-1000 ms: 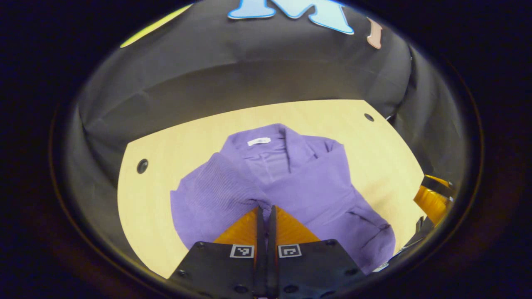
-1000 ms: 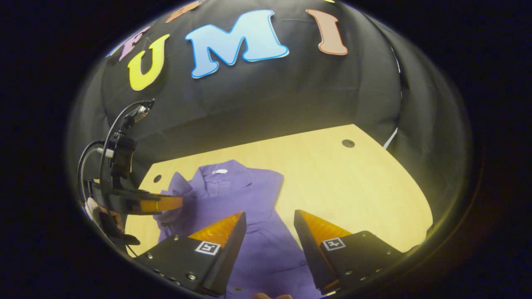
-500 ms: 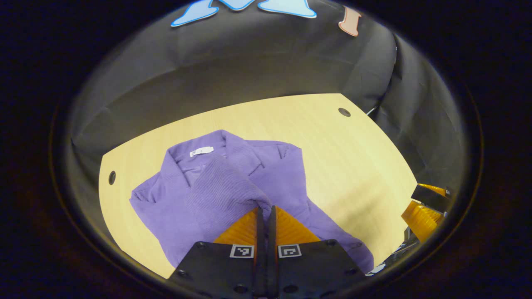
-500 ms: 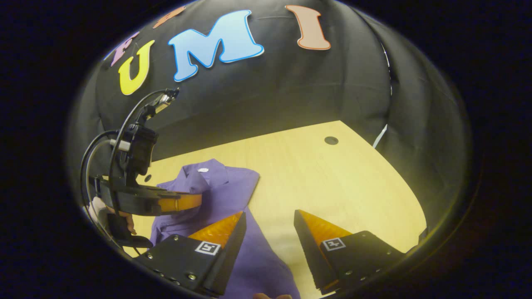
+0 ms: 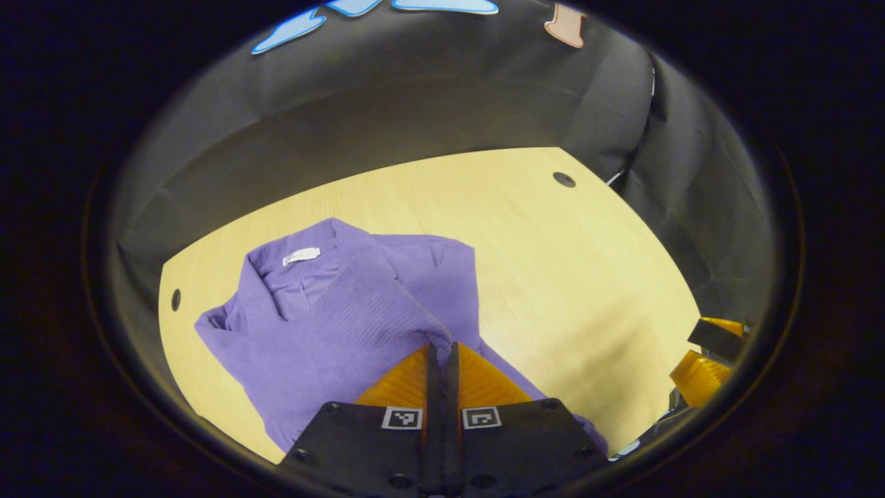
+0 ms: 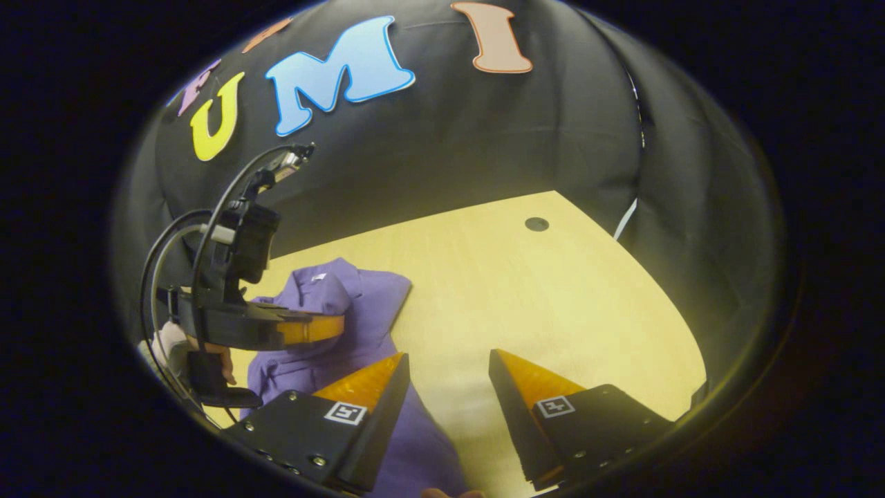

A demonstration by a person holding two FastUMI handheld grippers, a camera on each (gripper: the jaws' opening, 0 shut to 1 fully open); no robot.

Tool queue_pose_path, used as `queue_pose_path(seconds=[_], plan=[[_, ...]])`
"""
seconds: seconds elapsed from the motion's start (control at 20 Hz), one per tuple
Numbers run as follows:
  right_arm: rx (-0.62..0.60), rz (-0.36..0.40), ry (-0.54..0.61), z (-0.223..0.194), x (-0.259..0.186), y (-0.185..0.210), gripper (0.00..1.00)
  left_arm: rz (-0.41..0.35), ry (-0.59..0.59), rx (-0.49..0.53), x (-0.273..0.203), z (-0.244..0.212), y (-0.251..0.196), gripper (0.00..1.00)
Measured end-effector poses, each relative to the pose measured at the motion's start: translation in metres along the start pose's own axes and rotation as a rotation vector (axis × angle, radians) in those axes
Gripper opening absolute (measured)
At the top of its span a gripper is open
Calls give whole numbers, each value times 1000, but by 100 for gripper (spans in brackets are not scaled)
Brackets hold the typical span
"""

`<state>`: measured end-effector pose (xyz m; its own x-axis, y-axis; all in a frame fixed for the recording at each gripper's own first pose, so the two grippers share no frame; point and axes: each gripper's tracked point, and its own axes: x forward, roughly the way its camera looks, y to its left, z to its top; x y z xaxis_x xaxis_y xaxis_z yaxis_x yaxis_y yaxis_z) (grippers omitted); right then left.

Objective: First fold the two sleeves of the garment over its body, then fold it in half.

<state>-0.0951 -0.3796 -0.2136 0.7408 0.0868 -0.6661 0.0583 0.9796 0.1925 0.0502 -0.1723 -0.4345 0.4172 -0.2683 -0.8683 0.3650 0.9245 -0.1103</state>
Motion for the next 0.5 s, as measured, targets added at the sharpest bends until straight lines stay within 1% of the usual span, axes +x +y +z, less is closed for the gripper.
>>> queue_pose_path(seconds=[0.05,0.1,0.15,0.2,0.25,0.4,0.45,0.5], plan=[[-4,2,5,-2,0,-1,74,-3,-1,-10,1,0,-3,7],[-8,4,10,-3,-1,-2,74,-23,-1,-24,0,-1,-7,7],[-10,7,15,-6,-2,-2,74,-68,4,-43,-1,-2,-17,14],[-9,12,22,-9,-4,0,74,-93,10,-54,-2,-4,-23,15],[-8,17,30,-13,-4,1,74,-121,17,-63,-5,-4,-30,36],[-5,32,57,-25,-7,10,74,-133,1,-54,-11,-6,-32,96],[-11,38,69,-32,-7,14,74,-124,-15,-48,-13,-6,-29,85],[-18,43,82,-37,-9,19,74,-106,-29,-47,-16,-7,-24,84]])
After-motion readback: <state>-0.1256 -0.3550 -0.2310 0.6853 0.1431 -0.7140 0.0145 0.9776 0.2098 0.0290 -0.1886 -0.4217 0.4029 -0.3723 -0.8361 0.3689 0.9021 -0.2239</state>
